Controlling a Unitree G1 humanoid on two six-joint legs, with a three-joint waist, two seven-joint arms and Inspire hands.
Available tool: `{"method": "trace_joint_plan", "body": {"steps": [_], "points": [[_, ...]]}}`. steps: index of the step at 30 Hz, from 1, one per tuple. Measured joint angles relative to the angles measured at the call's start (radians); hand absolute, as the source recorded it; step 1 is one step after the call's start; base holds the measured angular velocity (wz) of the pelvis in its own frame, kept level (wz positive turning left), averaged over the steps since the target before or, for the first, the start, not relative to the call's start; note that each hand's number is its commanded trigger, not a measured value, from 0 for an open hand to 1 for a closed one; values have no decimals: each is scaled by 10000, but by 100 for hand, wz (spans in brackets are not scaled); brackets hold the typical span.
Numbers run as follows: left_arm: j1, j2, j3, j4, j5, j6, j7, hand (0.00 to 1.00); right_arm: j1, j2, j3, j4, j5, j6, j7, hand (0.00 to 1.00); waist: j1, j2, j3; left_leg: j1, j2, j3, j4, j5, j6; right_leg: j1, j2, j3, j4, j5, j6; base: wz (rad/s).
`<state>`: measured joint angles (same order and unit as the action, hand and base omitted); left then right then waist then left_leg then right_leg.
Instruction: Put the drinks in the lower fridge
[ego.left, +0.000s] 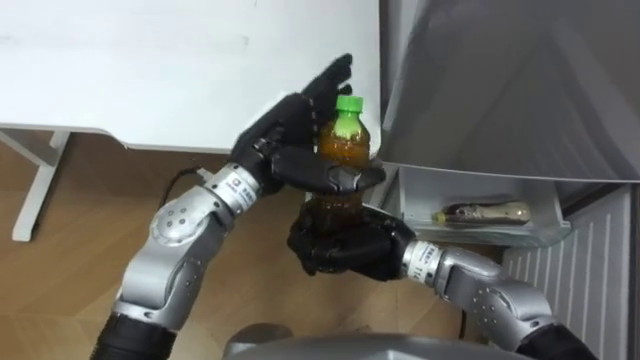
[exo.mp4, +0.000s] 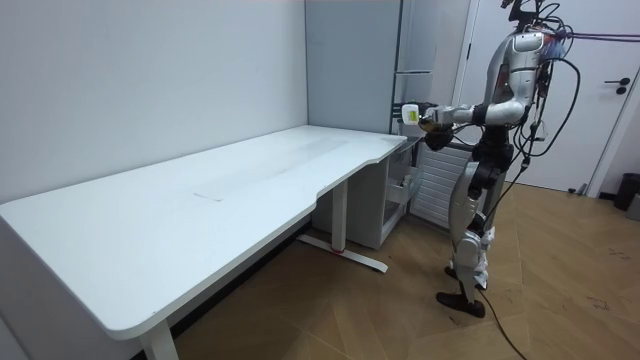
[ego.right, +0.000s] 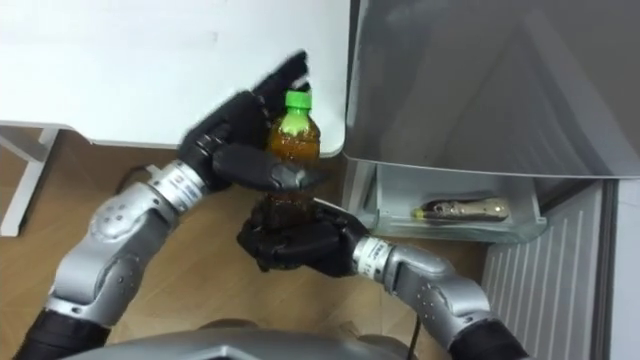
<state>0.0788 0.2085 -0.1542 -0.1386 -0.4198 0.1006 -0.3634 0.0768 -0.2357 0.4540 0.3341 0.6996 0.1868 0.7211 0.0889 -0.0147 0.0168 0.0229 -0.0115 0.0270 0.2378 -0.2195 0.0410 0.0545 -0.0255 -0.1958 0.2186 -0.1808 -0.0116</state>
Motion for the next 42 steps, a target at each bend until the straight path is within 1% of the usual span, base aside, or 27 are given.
{"method": "trace_joint_plan", "body": {"steps": [1, 3, 4, 5, 7, 10, 13, 15, 16, 19, 20, 21, 23, 25, 27, 28, 29, 31, 32, 33, 34, 35, 37, 38, 39, 41, 42], "points": [[0, 6, 305, -368, 1, -9, 161, 0, 84, 2, -135, 3, 40, -6, 96, 100, 4, 29, 2, -15, -1, -22, 0, 0, 0, -14, 0, -27, -1, 0, 0, 0], [-3, 31, 676, -873, 6, -218, 421, 0, 278, 4, -305, 8, 38, -27, 149, 100, -9, 116, -36, 55, -6, -29, 1, 0, 0, 0, -7, -29, -1, 1, -1, 2], [-7, 37, 876, -1115, -2, -454, 644, 0, 412, -4, -389, 7, 33, -28, 152, 100, 26, 199, -54, 100, -11, -11, -7, 4, 2, 18, -20, -25, -2, 1, 0, -6], [-6, 32, 1104, -1281, -2, -657, 806, 0, 528, 0, -479, 7, 14, -28, 152, 100, 87, 272, -49, 157, -9, 35, -41, 6, 4, 33, -34, -17, -1, 0, 1, -8], [-13, 21, 1423, -1390, 5, -844, 1091, 0, 668, -4, -615, 8, -25, -28, 152, 100, 122, 331, -38, 217, 1, 76, -91, 7, 4, 46, -16, -8, -1, -1, 3, -8], [-13, 18, 1726, -1392, 25, -881, 1650, 0, 724, -66, -781, 46, -64, -28, 151, 100, 193, 325, -34, 240, 7, 86, -149, 10, -2, 52, 0, -6, -18, -2, 3, -2], [-10, 15, 2006, -1453, 423, -886, 2275, 0, 962, -53, -1084, 93, -64, -32, 150, 100, 293, 308, -38, 289, -5, 74, -160, 9, -1, 156, 1, -15, -135, -1, 3, 0], [-11, -1, 2363, -1563, 727, -913, 2729, 0, 1130, 12, -1304, 81, -72, -31, 148, 100, 361, 304, -35, 290, 1, 107, -162, 8, -2, 151, 11, 6, -152, -1, 3, -3], [-20, -3, 2644, -1568, 875, -989, 3065, 0, 1237, 29, -1435, 81, -70, -32, 148, 100, 414, 306, -36, 329, 4, 135, -179, 9, -2, 168, 15, 32, -162, -1, 3, -11], [-26, -2, 3407, -1559, 884, -1042, 3835, 0, 1650, 44, -1742, 93, -118, -32, 143, 100, 597, 305, -33, 596, 23, 171, -330, 10, -4, 349, -6, 73, -176, -2, 4, -5], [-27, 8, 3581, -1558, 885, -1059, 3973, 0, 1735, 51, -1822, 91, -197, -33, 144, 100, 594, 300, -36, 633, 24, 166, -341, 10, -4, 379, -14, 68, -173, -3, 5, 3], [-27, 14, 3901, -1531, 934, -1124, 4259, 0, 1842, 46, -1948, 93, -404, -35, 129, 100, 594, 273, -19, 712, 20, 151, -382, 10, -3, 436, -17, 54, -173, -12, 19, 0], [-21, 13, 4321, -1320, 996, -1222, 4730, 0, 2040, 40, -2104, 88, -427, -35, 123, 100, 728, 239, -24, 766, 4, 150, -403, 10, -2, 491, -7, 37, -172, -25, 41, 0], [-5, -9, 4448, -1124, 1003, -1244, 5060, 0, 2161, 43, -2334, 106, -461, -35, 119, 100, 816, 197, -19, 773, -6, 145, -403, 9, -1, 519, 10, 37, -195, -25, 41, 0], [51, -31, 4655, -809, 1078, -1246, 5376, 0, 2232, 212, -2576, 335, -472, -44, 115, 100, 849, 166, -27, 855, -17, 142, -412, 6, 1, 685, 28, 57, -371, -18, 48, 0], [166, -33, 4846, -599, 1088, -1246, 5603, 0, 2287, 326, -2762, 566, -515, -60, 105, 100, 840, 188, -25, 898, -15, 118, -440, -1, 2, 760, 41, 61, -373, -19, 48, 3], [289, -32, 5063, -416, 1092, -1244, 5811, 0, 2429, 355, -2984, 654, -667, -59, 66, 100, 837, 237, -67, 920, -15, 96, -470, -3, 4, 774, 45, 63, -367, -19, 47, 3], [372, -29, 5378, -203, 1073, -1246, 6179, 0, 2525, 340, -3290, 912, -749, -59, 32, 100, 838, 246, -74, 916, -16, 65, -483, -2, 3, 756, 41, 41, -361, -19, 47, 2], [433, -25, 5524, 86, 1030, -1307, 6408, 0, 2570, 328, -3462, 1169, -778, -60, -40, 100, 840, 263, -92, 929, -16, 60, -476, 0, 2, 724, 39, 35, -337, -20, 47, 0], [525, -13, 5557, 293, 965, -1398, 6502, 0, 2618, 316, -3534, 1268, -779, -59, -103, 100, 842, 288, -117, 937, -16, 64, -476, 0, 3, 706, 36, 36, -338, -20, 47, 0], [772, -16, 5571, 732, 926, -1437, 6699, 0, 2773, 280, -3681, 1330, -779, -58, -267, 100, 842, 328, -157, 957, -19, 88, -488, -1, 5, 683, 33, 41, -340, -21, 48, -5], [914, -21, 5569, 929, 794, -1426, 6792, 0, 2858, 263, -3736, 1330, -772, -58, -339, 100, 852, 356, -169, 963, -19, 106, -500, -1, 5, 674, 30, 36, -346, -21, 49, -7], [1290, -58, 5564, 1870, 555, -1424, 7046, 0, 3089, 274, -3891, 1501, -772, -76, -537, 100, 854, 394, -163, 984, -2, 142, -517, 1, 1, 653, 43, 39, -350, -22, 49, -5], [1348, -62, 5543, 2151, 517, -1426, 7086, 0, 3091, 280, -3899, 1670, -772, -105, -550, 100, 796, 392, -165, 1008, 3, 144, -520, 1, 1, 667, 49, 46, -350, -23, 48, 0], [1428, -88, 5486, 2716, 318, -1418, 7196, 0, 3099, 278, -3906, 1978, -774, -111, -645, 100, 781, 394, -168, 1041, 9, 143, -531, 0, -1, 705, 59, 58, -347, -23, 47, 0], [1677, -256, 5422, 3437, -33, -1406, 7411, 0, 3134, 277, -3951, 2358, -792, -109, -797, 100, 757, 345, -169, 1041, 7, 159, -559, -2, -4, 689, 49, 63, -330, -27, 46, 0], [1759, -315, 5420, 3582, -76, -1410, 7469, 0, 3168, 284, -3981, 2397, -791, -109, -828, 100, 760, 336, -170, 1044, 3, 159, -583, -1, -3, 703, 43, 63, -328, -30, 48, 0]]}}
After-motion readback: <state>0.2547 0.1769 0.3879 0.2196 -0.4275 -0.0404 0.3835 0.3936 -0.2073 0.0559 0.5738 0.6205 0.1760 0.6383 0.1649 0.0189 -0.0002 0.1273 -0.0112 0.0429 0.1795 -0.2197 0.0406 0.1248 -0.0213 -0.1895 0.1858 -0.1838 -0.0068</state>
